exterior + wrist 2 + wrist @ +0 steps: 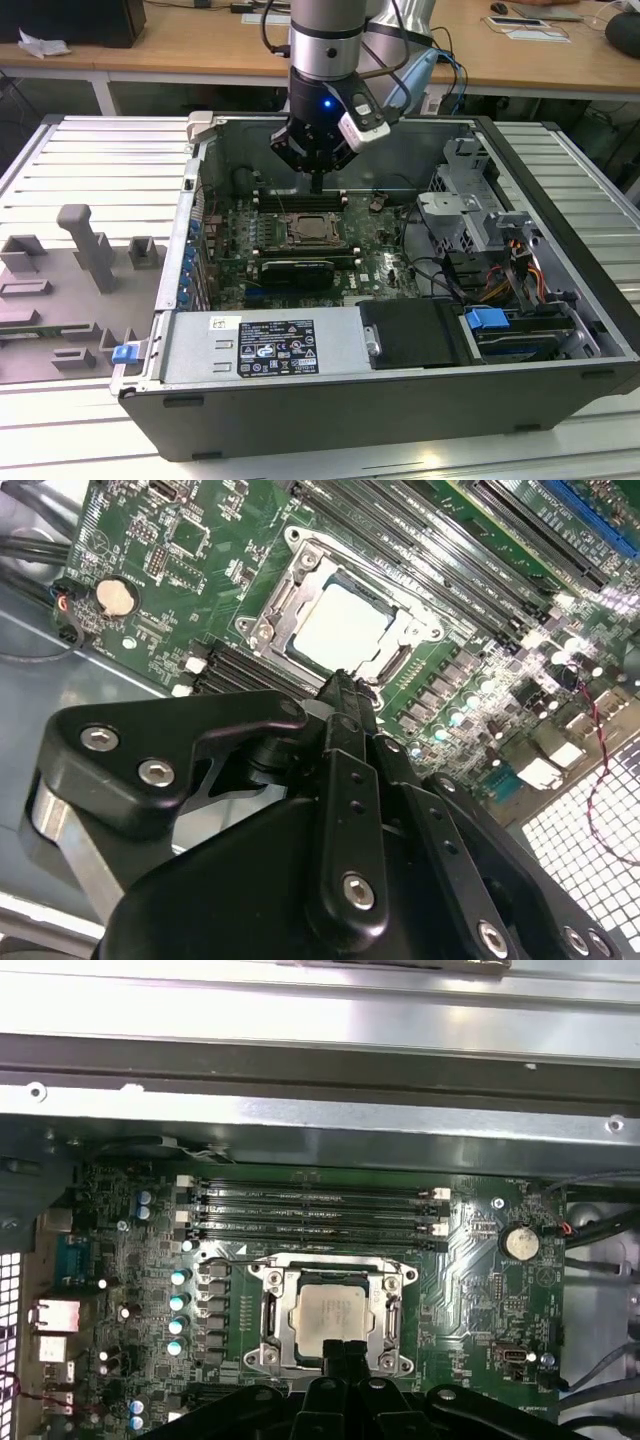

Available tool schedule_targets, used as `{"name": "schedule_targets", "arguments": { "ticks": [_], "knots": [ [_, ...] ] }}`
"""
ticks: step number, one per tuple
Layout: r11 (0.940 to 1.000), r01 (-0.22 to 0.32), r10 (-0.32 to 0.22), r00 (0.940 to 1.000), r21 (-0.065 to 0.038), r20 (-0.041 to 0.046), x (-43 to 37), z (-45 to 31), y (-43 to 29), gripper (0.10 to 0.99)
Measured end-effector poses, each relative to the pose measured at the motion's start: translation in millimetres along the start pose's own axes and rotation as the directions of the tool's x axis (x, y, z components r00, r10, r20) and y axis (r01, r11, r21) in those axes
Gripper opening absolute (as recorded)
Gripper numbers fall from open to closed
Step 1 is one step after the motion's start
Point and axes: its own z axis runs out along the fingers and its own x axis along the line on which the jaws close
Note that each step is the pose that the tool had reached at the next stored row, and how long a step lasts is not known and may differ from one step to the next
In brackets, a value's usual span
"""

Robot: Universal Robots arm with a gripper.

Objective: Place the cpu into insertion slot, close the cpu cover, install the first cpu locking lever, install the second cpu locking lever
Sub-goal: 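Install the first cpu locking lever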

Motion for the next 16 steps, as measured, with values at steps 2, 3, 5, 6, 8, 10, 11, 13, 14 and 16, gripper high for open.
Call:
{"name": "schedule_targets", "arguments": {
  "ticks": [2,3,5,6,8,10,11,13,14,16],
  "knots": [
    [1.0000,0.000,0.000,1.0000,0.000,0.0000,1.3,0.0,0.1,0.106],
    [1.0000,0.000,0.000,1.0000,0.000,0.0000,3.2,0.0,0.1,0.106],
    [1.0000,0.000,0.000,1.0000,0.000,0.0000,5.8,-0.1,0.3,0.106],
    [1.0000,0.000,0.000,1.0000,0.000,0.0000,6.6,-0.1,0.3,0.106],
    [1.0000,0.000,0.000,1.0000,0.000,0.0000,8.5,-0.1,0.4,0.106],
    [1.0000,0.000,0.000,1.0000,0.000,0.0000,10.3,-0.1,0.5,0.106],
    [1.0000,0.000,0.000,1.0000,0.000,0.0000,11.0,-0.1,0.5,0.106],
    [1.0000,0.000,0.000,1.0000,0.000,0.0000,12.1,-0.1,0.5,0.106],
    [1.0000,0.000,0.000,1.0000,0.000,0.0000,12.6,-0.1,0.6,0.106],
    [1.0000,0.000,0.000,1.0000,0.000,0.0000,13.9,-0.2,0.6,0.106]
  ]
}}
